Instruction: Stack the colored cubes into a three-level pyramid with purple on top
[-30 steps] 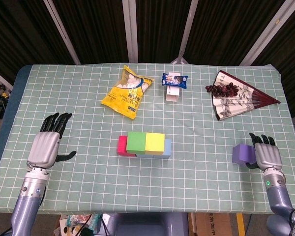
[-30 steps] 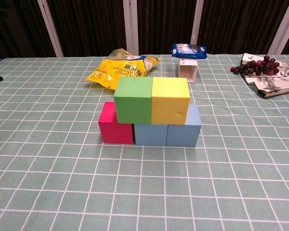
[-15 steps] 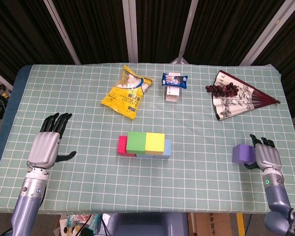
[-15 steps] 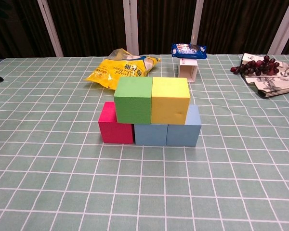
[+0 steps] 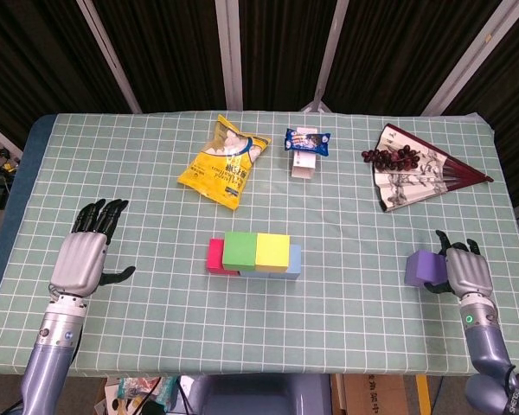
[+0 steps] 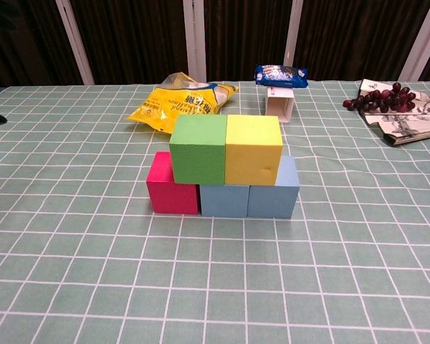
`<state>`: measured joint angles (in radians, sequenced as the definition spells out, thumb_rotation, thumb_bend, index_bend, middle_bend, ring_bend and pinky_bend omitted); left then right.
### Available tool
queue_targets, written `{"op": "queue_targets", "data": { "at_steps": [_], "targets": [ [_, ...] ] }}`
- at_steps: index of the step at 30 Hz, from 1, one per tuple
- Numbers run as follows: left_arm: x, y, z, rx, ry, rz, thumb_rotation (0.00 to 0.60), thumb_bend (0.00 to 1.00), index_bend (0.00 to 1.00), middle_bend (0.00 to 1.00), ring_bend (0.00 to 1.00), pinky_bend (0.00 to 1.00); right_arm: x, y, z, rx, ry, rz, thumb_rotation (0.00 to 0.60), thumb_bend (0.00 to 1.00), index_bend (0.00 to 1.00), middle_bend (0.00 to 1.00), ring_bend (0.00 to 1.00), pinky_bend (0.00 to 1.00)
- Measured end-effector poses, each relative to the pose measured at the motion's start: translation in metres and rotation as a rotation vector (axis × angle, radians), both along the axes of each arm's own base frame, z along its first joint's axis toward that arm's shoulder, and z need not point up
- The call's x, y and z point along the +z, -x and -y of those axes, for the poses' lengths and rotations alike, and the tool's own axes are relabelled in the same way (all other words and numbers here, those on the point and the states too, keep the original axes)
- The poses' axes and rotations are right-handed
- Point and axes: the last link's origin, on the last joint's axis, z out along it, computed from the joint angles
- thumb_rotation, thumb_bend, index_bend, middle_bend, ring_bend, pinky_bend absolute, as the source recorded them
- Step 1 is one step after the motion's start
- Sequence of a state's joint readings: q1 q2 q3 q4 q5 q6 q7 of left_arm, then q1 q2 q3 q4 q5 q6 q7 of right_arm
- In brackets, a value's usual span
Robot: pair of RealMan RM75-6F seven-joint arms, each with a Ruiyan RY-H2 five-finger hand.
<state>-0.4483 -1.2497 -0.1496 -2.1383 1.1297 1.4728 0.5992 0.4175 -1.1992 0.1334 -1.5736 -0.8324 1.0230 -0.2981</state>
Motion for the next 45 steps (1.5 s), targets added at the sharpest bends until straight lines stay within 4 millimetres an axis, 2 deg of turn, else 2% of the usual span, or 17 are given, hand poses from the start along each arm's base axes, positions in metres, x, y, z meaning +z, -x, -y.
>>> {"op": "queue_targets", "data": {
  "at_steps": [5,13,17,22,25,31,35,45],
  "targets": [
    [0.001,0.0,0.0,0.001,-0.003,0.004,0.6,0.06,0.0,0.06,0.0,0.0,0.007,-0.008,0.0,0.032,0.009,0.014,0.6,0.22,0.05,0.4,0.2,0.0],
    [0.003,-0.002,0.001,-0.006,-0.003,0.006,0.6,0.06,0.0,0.06,0.0,0.0,0.036,-0.042,-0.001,0.118,0.015,0.04,0.6,0.22,0.05,0.41,0.2,0.0],
    [0.003,-0.002,0.001,-0.005,-0.002,0.004,0.6,0.06,0.0,0.06,0.0,0.0,0.054,-0.07,-0.002,0.154,0.011,0.063,0.6,0.22,0.05,0.41,0.2,0.0],
    [0.002,-0.002,0.0,-0.007,0.002,0.004,0.6,0.06,0.0,0.06,0.0,0.0,0.079,-0.116,0.002,0.216,0.008,0.061,0.6,0.22,0.05,0.41,0.2,0.0],
    [0.003,-0.003,0.0,-0.008,0.001,0.006,0.6,0.06,0.0,0.06,0.0,0.0,0.087,-0.143,0.007,0.258,0.006,0.059,0.6,0.22,0.05,0.41,0.2,0.0],
    [0.003,-0.002,-0.001,-0.004,0.008,0.013,0.6,0.06,0.0,0.06,0.0,0.0,0.086,-0.193,0.011,0.333,-0.039,0.069,0.6,0.22,0.05,0.41,0.2,0.0],
    [0.003,-0.001,-0.001,-0.001,0.014,0.013,0.6,0.06,0.0,0.06,0.0,0.0,0.079,-0.216,0.011,0.366,-0.073,0.066,0.6,0.22,0.05,0.41,0.2,0.0],
    [0.002,0.002,-0.003,0.011,0.024,0.013,0.6,0.07,0.0,0.06,0.0,0.0,0.04,-0.268,0.014,0.448,-0.163,0.106,0.6,0.22,0.05,0.42,0.2,0.0]
  ]
}}
